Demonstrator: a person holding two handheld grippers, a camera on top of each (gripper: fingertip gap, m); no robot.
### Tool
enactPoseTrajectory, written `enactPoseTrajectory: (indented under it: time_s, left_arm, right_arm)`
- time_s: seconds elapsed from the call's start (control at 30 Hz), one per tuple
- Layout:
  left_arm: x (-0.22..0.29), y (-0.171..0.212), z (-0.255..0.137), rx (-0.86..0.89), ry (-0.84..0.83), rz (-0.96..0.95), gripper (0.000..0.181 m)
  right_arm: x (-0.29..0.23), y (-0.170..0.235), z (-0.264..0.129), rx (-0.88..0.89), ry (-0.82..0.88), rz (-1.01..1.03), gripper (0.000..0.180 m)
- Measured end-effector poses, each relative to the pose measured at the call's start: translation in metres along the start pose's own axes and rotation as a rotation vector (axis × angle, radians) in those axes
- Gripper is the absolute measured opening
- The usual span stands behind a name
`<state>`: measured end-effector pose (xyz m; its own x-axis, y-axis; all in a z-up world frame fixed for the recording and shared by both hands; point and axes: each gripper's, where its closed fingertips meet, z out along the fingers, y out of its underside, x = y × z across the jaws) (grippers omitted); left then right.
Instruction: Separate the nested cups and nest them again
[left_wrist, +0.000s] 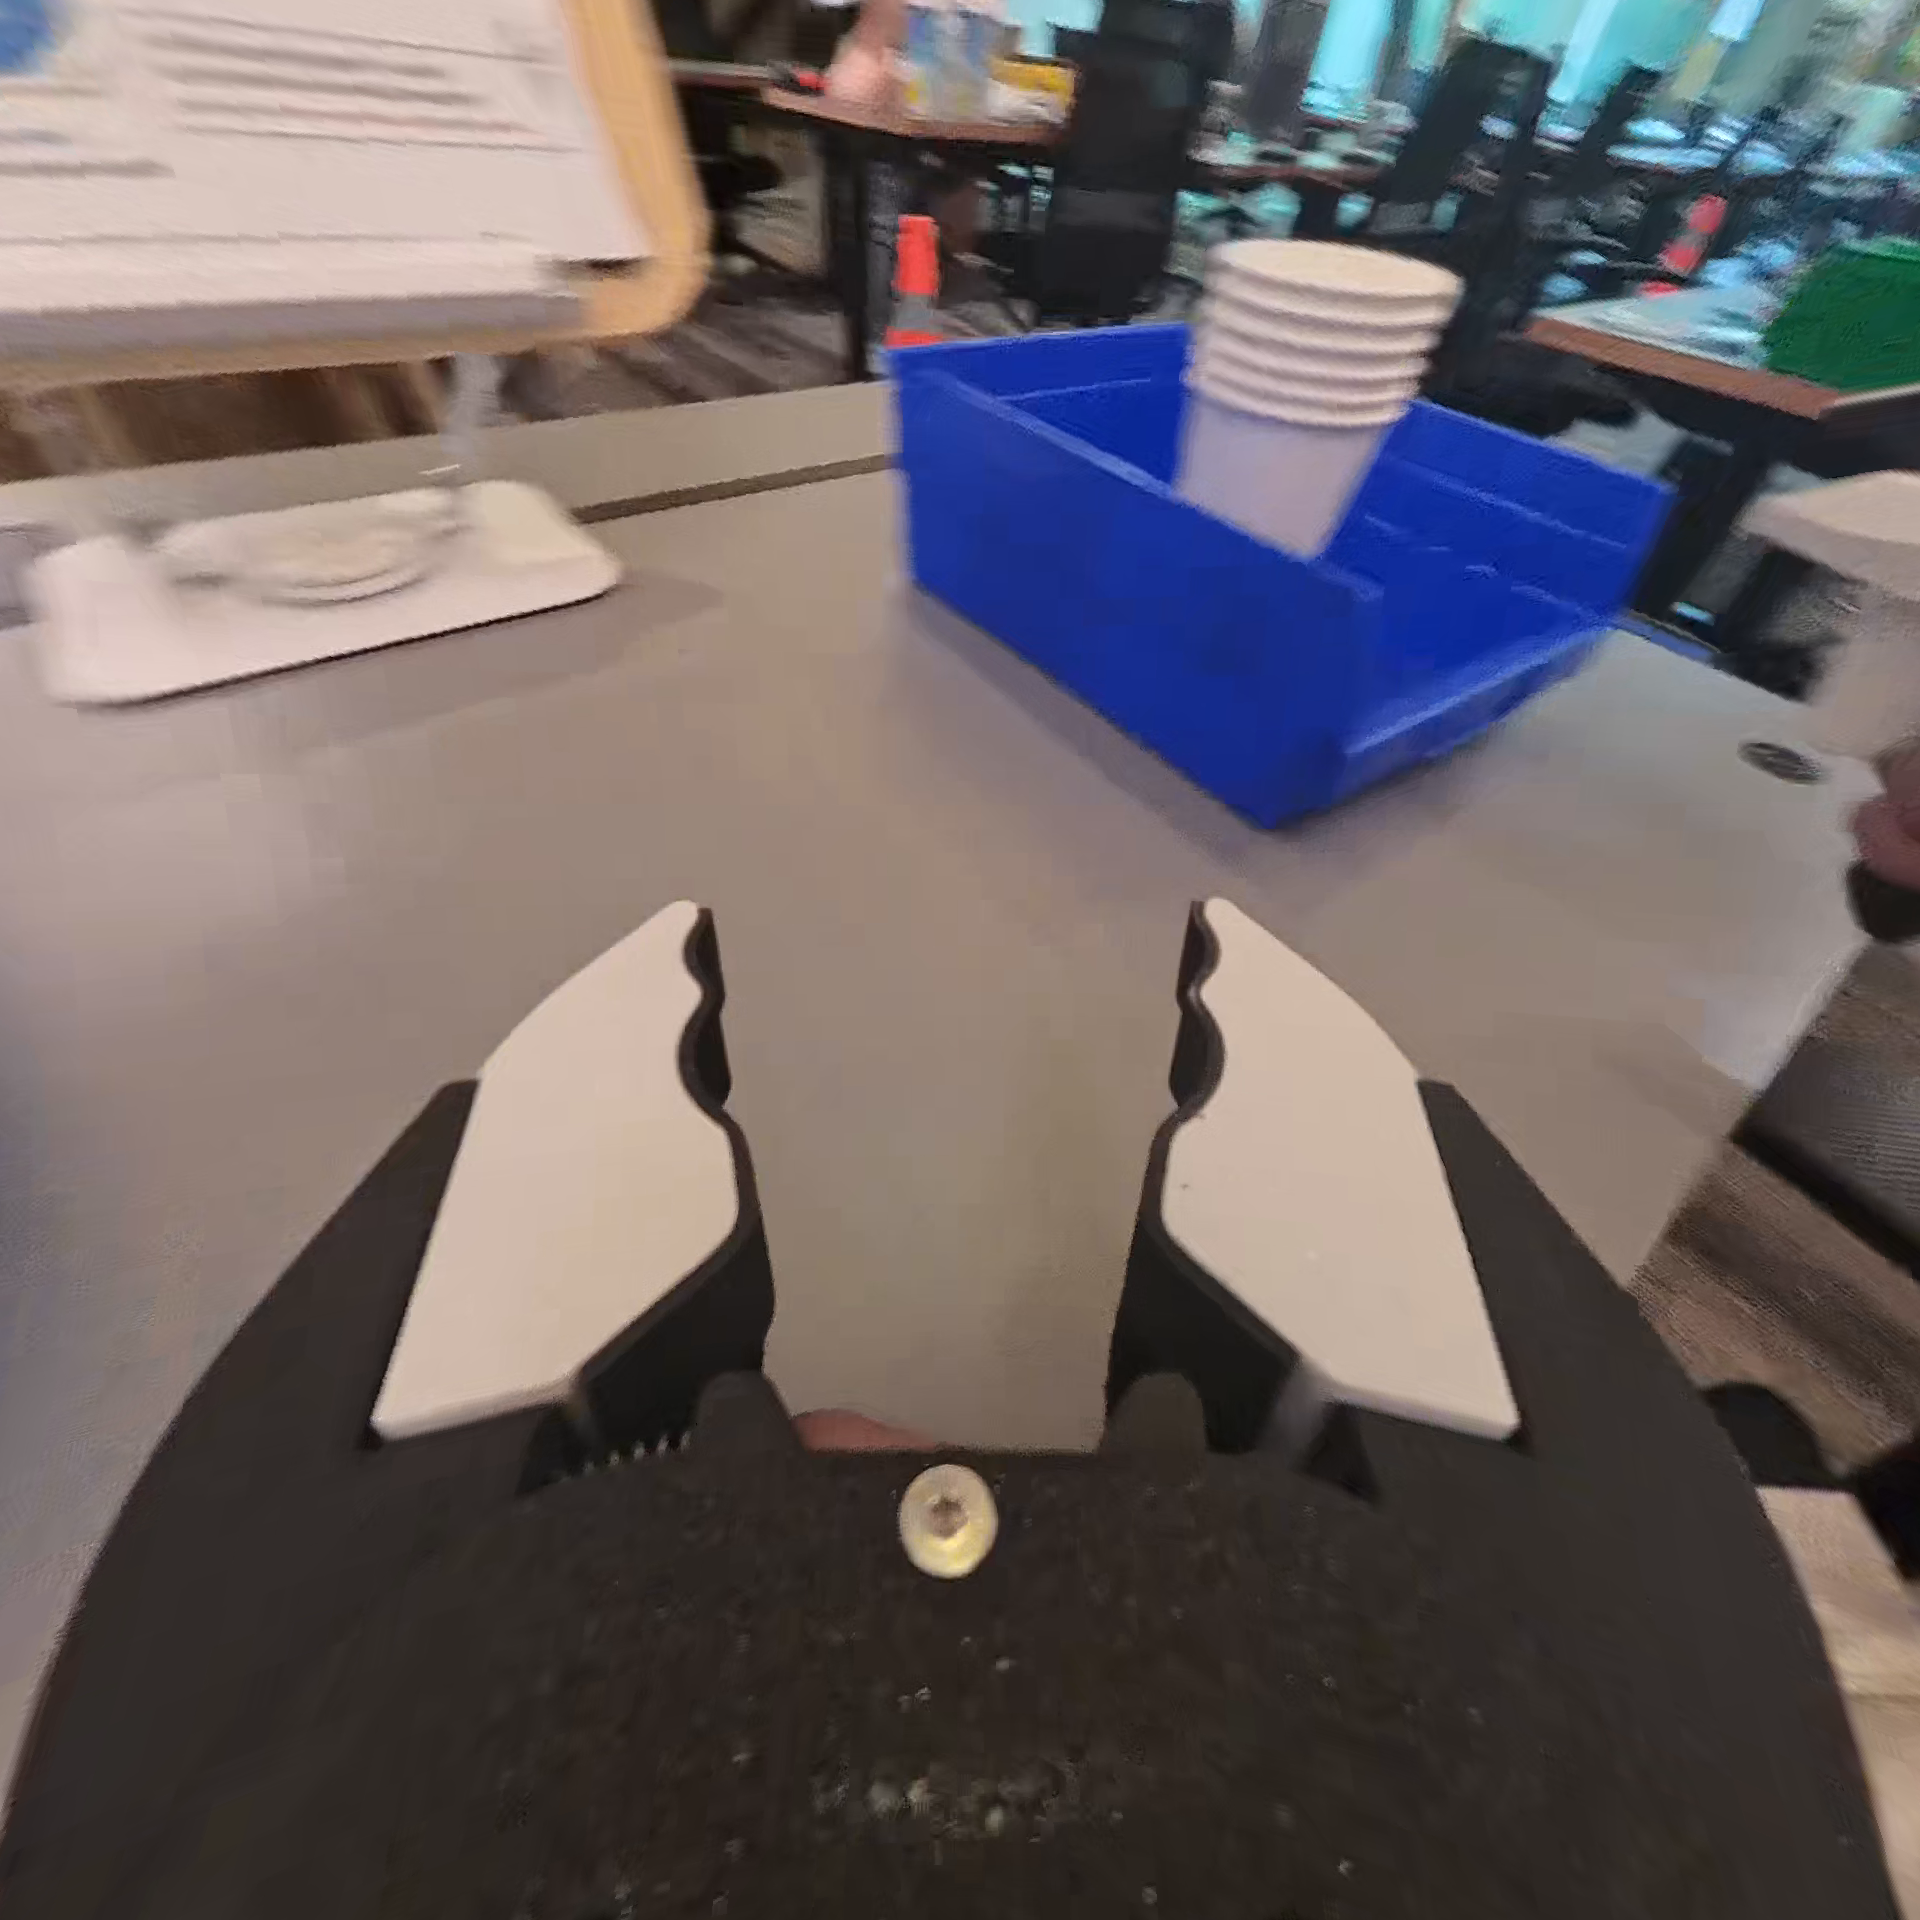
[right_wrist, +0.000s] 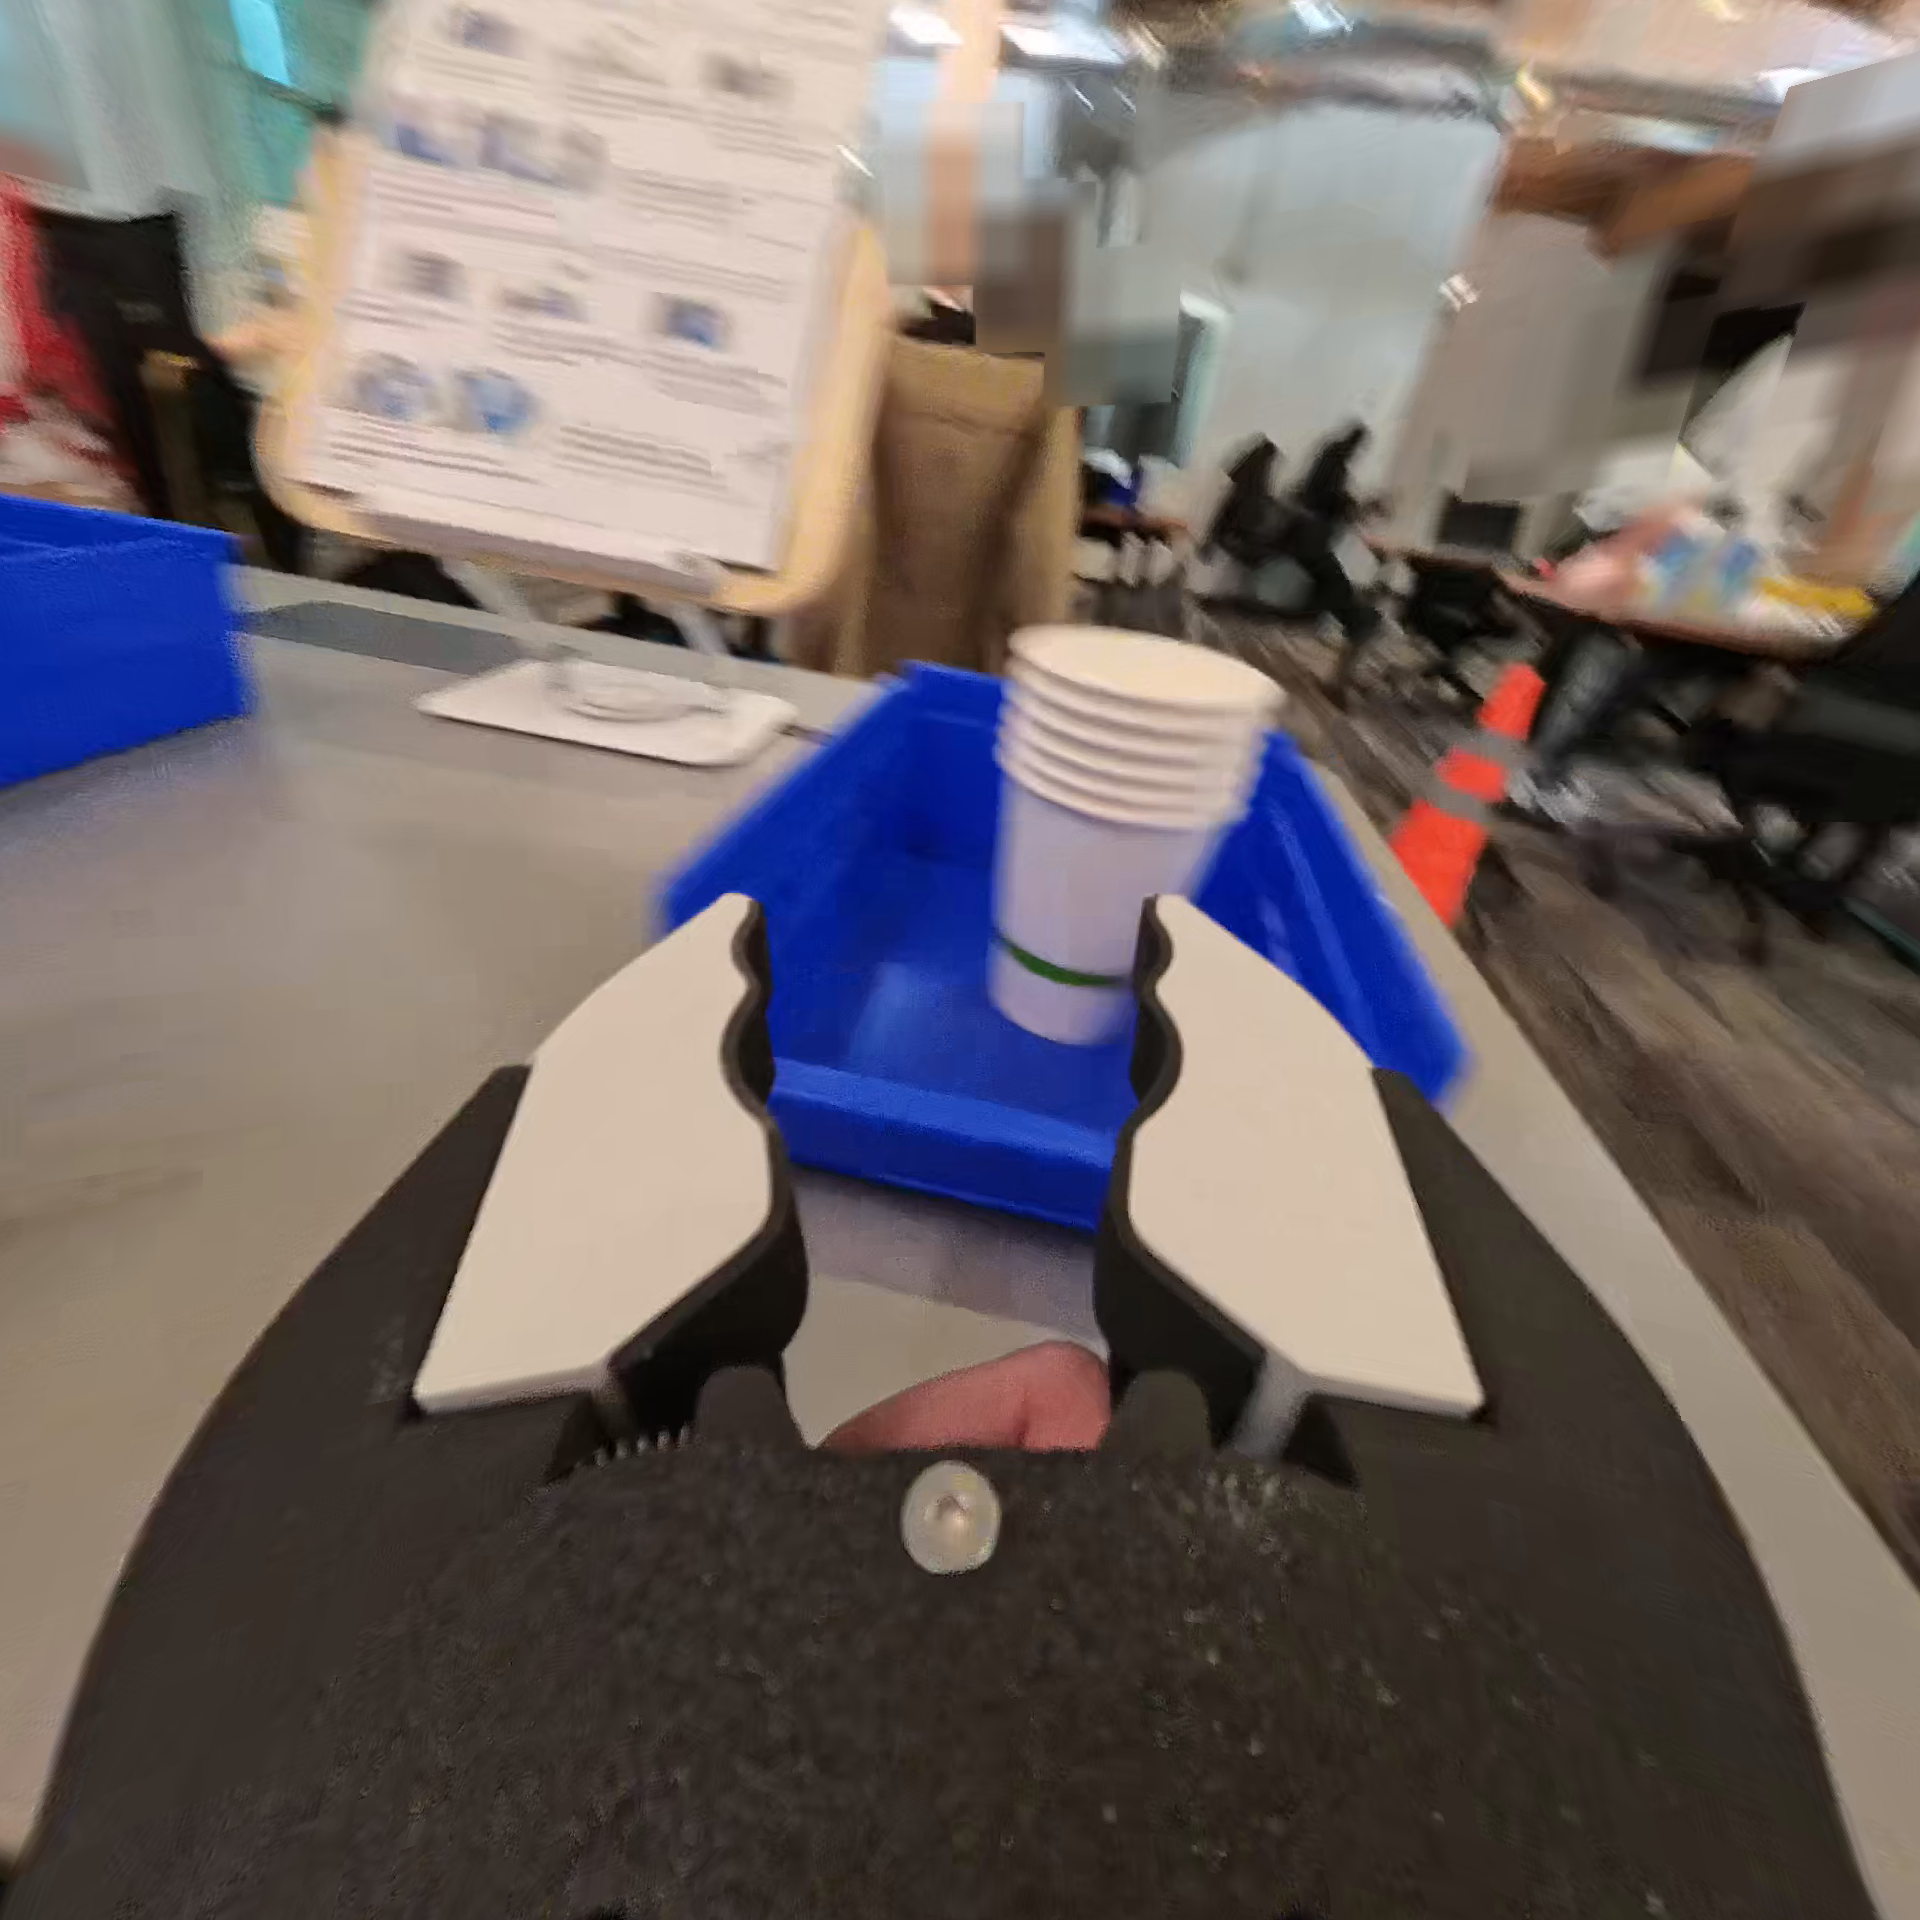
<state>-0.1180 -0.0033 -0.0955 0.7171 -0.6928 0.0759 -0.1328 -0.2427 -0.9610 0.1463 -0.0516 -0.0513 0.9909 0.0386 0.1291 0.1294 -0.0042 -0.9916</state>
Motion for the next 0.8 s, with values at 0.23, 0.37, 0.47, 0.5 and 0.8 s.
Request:
enactPoseTrajectory:
  time_s: [0.23,0.37,0.47,0.5,0.8]
  left_arm:
    - [0.135,-0.017,0.143,-0.116,0.193,0.006,0.076]
    - [0.137,0.000,0.193,-0.177,0.050,-0.070,0.080]
    - [0.125,0.003,0.202,-0.179,-0.029,-0.177,0.060]
    - [0.120,0.003,0.203,-0.180,-0.047,-0.195,0.052]
    - [0.086,-0.003,0.190,-0.199,-0.243,-0.129,0.007]
  right_arm:
    - [0.114,0.063,0.007,-0.281,0.222,0.159,0.070]
    - [0.122,0.080,0.038,-0.361,0.134,0.204,0.069]
    - [0.124,0.098,0.064,-0.423,0.114,0.253,0.061]
    - [0.122,0.100,0.071,-0.415,0.088,0.294,0.061]
    - [0.101,0.089,0.061,-0.310,0.202,0.307,0.004]
